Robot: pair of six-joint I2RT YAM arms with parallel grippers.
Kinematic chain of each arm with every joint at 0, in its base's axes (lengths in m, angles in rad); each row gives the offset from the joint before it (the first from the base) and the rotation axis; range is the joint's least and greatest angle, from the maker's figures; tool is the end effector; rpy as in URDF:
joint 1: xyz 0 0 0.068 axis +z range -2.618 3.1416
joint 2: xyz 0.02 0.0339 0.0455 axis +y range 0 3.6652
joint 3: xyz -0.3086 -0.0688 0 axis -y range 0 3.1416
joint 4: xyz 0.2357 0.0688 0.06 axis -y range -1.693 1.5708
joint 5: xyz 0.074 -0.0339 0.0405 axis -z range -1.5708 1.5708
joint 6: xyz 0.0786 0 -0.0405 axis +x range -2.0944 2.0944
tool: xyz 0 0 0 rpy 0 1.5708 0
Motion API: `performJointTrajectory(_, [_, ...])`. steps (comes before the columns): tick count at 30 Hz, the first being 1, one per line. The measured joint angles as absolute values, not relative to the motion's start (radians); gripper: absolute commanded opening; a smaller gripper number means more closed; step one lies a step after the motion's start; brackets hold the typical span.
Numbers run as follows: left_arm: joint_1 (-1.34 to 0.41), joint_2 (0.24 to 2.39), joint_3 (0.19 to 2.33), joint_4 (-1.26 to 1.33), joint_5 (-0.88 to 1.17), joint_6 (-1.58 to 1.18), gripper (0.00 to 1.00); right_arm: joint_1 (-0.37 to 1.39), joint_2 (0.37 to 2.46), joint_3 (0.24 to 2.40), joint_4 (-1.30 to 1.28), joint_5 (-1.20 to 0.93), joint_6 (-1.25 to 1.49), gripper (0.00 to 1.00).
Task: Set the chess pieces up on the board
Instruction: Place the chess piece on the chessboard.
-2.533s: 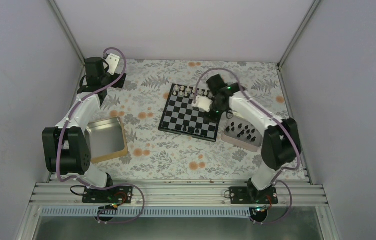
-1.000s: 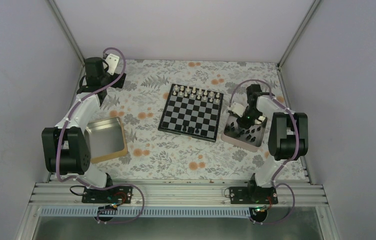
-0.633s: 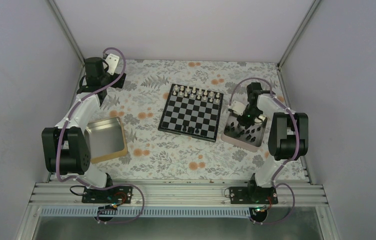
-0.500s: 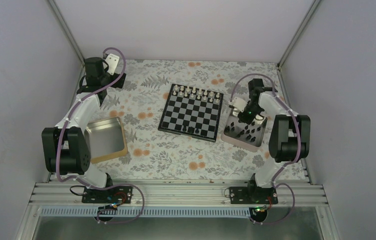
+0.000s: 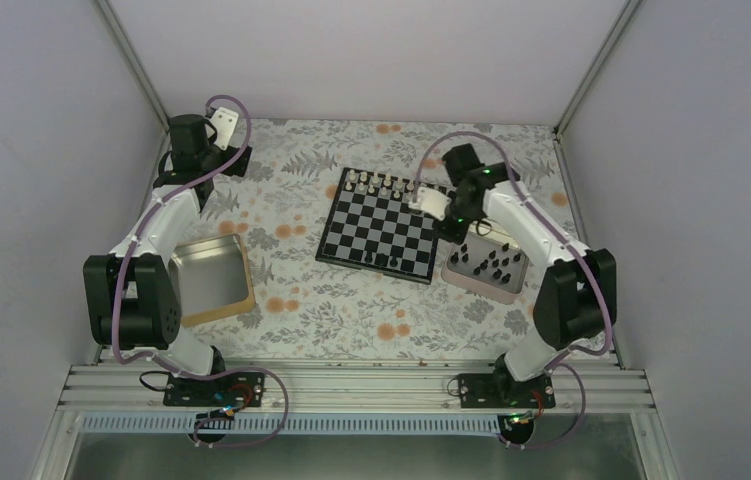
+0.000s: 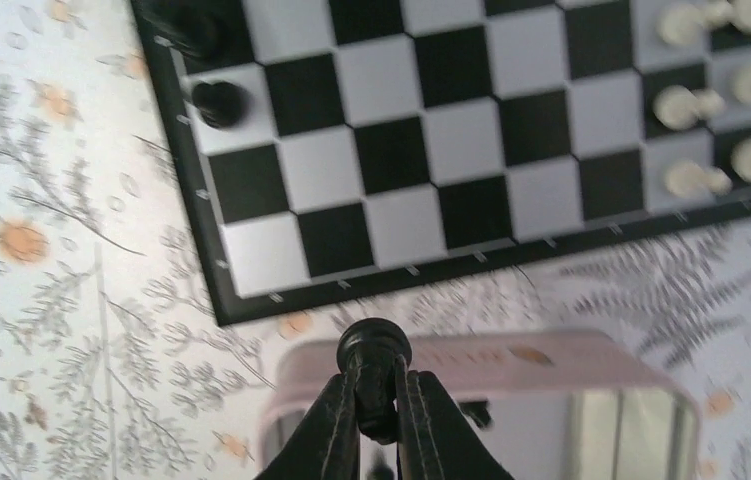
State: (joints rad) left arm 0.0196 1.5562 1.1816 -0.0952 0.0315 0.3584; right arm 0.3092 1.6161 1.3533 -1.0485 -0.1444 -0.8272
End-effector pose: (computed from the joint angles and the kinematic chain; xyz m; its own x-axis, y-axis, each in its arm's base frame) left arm 0.3928 0.0052 0.3226 -0.4209 0.3424 -0.8400 0.1667 0.9394 0.2994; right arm 0.2977 0.1070 0.2718 -0.3757 -0.8847 -0.2761 -0.9053 0.4140 -0.0947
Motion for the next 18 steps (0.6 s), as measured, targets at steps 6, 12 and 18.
performJointTrajectory(6, [0.020, 1.548, 1.182, -0.095, 0.032, 0.358, 1.00, 0.430, 1.681, 1.352, -1.040, -0.165, -0.782, 0.09])
performJointTrajectory(12, [0.020, 1.547, 1.182, -0.095, 0.035, 0.358, 1.00, 0.496, 1.785, 1.345, -1.017, -0.172, -0.761, 0.09])
performJointTrajectory(18, [0.020, 1.546, 1.181, -0.095, 0.035, 0.358, 1.00, 0.538, 1.829, 1.346, -1.010, -0.171, -0.754, 0.09])
